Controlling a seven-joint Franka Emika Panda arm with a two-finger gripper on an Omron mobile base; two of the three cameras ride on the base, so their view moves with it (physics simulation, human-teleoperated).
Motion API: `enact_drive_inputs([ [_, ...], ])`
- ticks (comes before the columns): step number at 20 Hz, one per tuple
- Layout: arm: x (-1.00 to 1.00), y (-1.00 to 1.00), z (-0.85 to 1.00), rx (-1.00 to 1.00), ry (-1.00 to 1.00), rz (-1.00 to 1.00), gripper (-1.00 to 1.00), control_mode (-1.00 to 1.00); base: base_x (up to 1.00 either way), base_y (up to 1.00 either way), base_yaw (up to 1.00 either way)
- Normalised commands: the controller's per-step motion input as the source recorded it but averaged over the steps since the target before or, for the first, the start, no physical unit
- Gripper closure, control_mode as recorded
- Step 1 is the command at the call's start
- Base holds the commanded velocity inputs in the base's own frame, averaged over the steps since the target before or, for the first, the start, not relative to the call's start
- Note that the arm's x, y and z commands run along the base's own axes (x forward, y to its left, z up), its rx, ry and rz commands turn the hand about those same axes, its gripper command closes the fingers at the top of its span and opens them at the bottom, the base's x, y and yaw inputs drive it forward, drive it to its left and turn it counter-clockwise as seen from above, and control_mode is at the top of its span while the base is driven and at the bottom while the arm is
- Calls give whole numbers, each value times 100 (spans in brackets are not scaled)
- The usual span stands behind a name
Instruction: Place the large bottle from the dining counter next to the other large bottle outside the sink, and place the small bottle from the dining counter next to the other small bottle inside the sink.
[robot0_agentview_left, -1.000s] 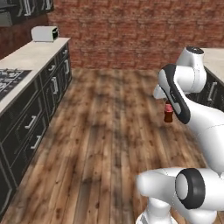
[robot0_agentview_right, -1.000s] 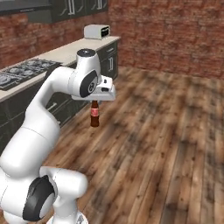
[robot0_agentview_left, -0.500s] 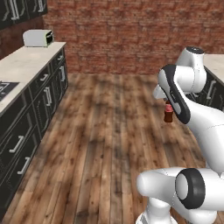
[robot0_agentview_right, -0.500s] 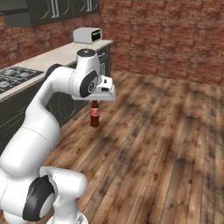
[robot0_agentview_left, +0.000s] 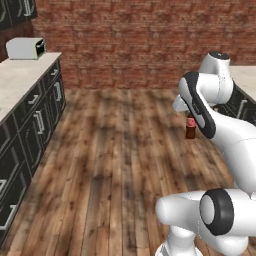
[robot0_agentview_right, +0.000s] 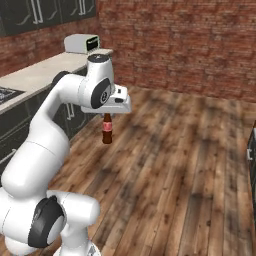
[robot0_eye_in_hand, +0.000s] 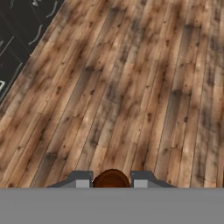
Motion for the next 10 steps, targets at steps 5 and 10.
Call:
enact_drive_inputs([
  [5,0,0,0,0,0,0,100,100,0,1,-25],
  [10,0,0,0,0,0,0,100,100,0,1,-25],
])
